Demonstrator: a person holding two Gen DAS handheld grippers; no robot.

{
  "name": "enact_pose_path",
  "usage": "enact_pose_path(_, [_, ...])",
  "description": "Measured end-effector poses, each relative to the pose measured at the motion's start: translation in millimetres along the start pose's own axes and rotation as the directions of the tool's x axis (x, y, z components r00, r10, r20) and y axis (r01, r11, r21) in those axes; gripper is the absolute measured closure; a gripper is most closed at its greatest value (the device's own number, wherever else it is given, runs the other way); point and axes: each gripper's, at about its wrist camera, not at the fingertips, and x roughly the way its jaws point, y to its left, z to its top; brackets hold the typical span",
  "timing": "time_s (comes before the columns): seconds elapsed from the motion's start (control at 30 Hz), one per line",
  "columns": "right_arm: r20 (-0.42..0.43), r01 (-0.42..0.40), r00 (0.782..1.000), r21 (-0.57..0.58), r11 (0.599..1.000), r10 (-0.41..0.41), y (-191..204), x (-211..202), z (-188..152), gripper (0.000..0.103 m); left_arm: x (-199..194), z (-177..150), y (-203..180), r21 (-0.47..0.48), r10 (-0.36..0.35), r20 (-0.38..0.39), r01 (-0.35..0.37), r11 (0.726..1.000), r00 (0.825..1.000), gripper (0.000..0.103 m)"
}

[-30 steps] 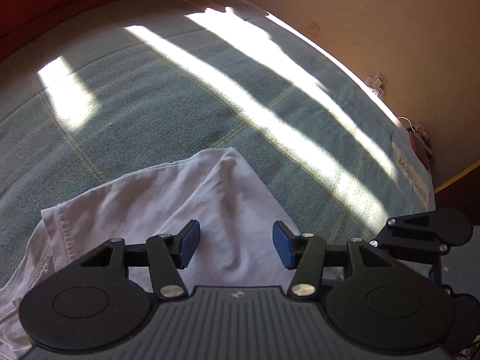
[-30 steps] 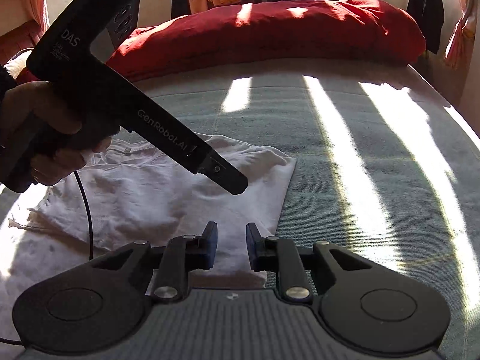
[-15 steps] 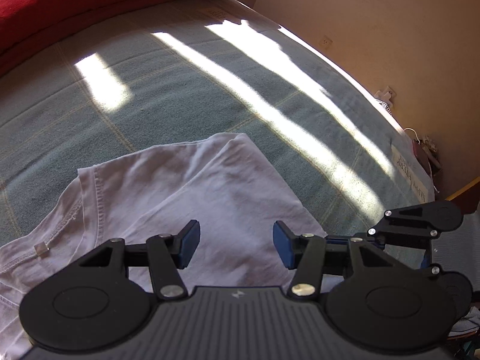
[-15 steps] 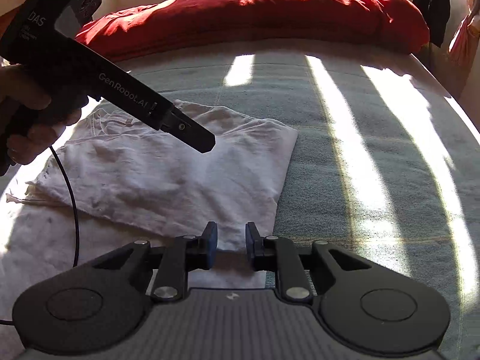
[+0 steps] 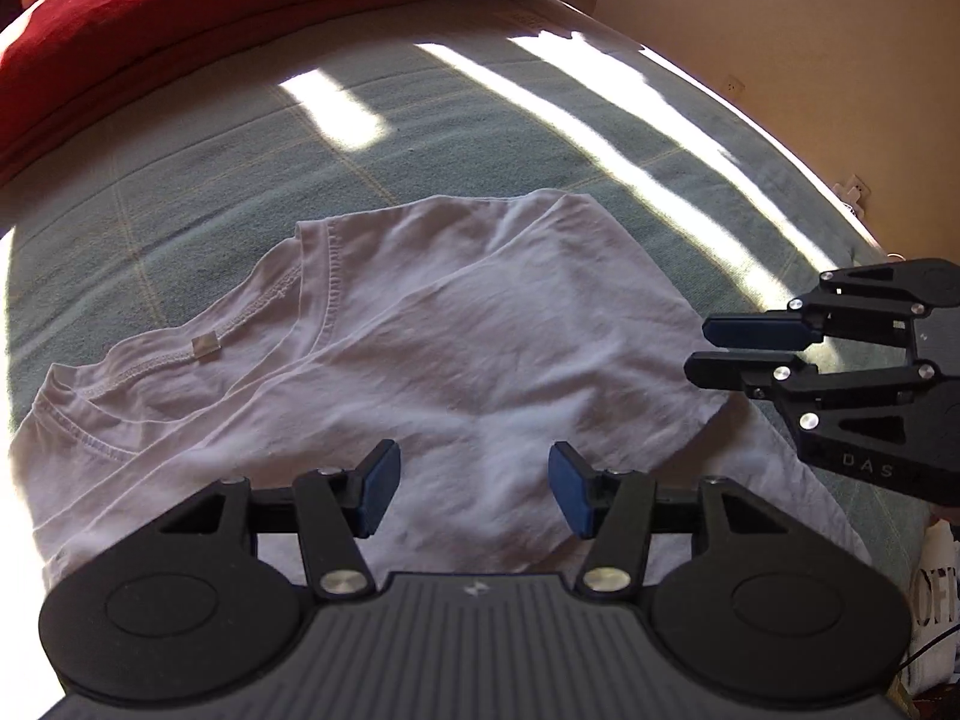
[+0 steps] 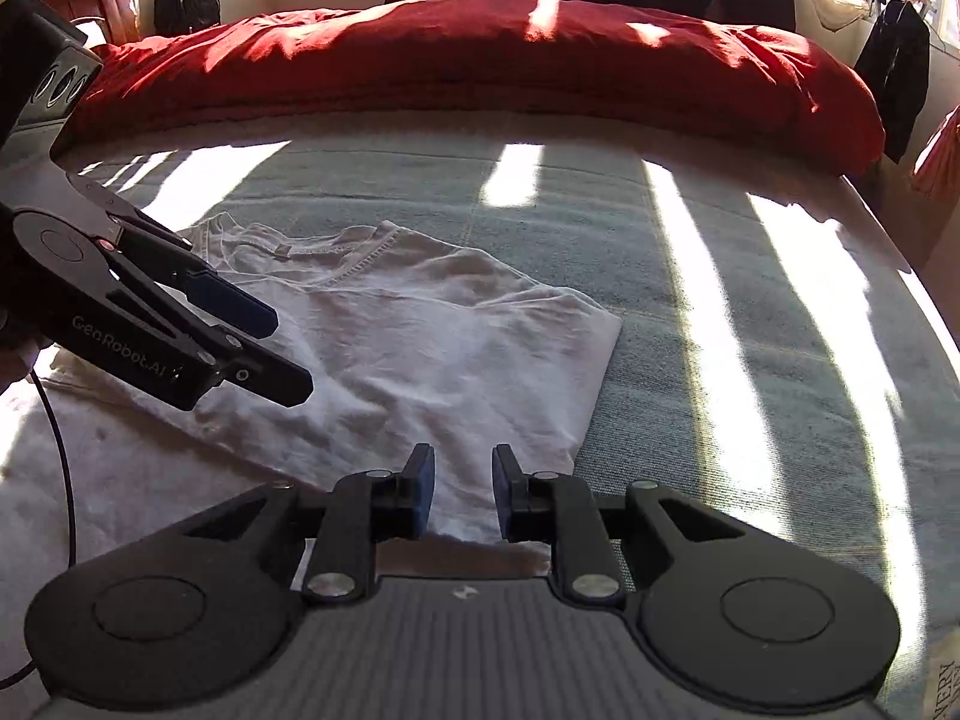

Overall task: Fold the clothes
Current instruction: 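Move both open grippers to the shirt's long side edge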

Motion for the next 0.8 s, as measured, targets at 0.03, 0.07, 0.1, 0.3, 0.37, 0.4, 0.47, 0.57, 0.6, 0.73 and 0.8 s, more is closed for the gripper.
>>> enact_pose_path(0.03, [-0.005,-0.003,1.000,-0.008,1.000,0.003,0,7,1,0.079,4,-7,7,-0.027,0.022,-0.017,-0.022,0.999,1.000,0.049])
enact_pose_path(0.07, [-0.009,-0.007,1.000,-0.017,1.000,0.007,0,13,2,0.079,5,-12,11,-0.042,0.026,-0.023,-0.027,0.999,0.999,0.048])
enact_pose_path(0.1, [-0.021,-0.009,1.000,-0.028,1.000,0.009,1,21,2,0.079,7,-18,15,-0.057,0.031,-0.028,-0.032,0.998,0.999,0.048])
enact_pose_path(0.3, [-0.042,-0.036,0.999,-0.082,0.996,0.032,-7,16,-5,0.079,-23,-31,5,-0.017,0.072,0.007,-0.072,0.997,0.997,0.048])
enact_pose_path(0.37, [-0.039,-0.058,0.998,-0.108,0.992,0.054,-9,3,-6,0.079,-36,-38,-3,0.018,0.094,0.013,-0.094,0.995,0.995,0.048])
enact_pose_path(0.4, [-0.042,-0.072,0.997,-0.127,0.989,0.067,-8,-1,-8,0.079,-41,-44,-8,0.042,0.114,0.010,-0.115,0.993,0.993,0.048])
enact_pose_path(0.47, [-0.066,-0.113,0.993,-0.187,0.976,0.102,-1,-2,-14,0.079,-48,-57,-18,0.105,0.142,0.002,-0.141,0.984,0.990,0.046])
enact_pose_path(0.57, [-0.106,-0.176,0.983,-0.275,0.945,0.152,10,-4,-24,0.078,-48,-82,-32,0.161,0.169,-0.043,-0.160,0.974,0.985,0.045])
enact_pose_path(0.6, [-0.121,-0.197,0.979,-0.302,0.933,0.167,14,-4,-28,0.077,-46,-90,-34,0.162,0.170,-0.060,-0.158,0.974,0.984,0.045])
enact_pose_path(0.73, [-0.181,-0.274,0.959,-0.403,0.873,0.218,28,-5,-42,0.077,-42,-118,-41,0.171,0.168,-0.077,-0.153,0.973,0.983,0.045])
enact_pose_path(0.8, [-0.184,-0.269,0.961,-0.428,0.863,0.208,33,-7,-50,0.077,-46,-131,-44,0.175,0.166,-0.059,-0.153,0.973,0.984,0.045])
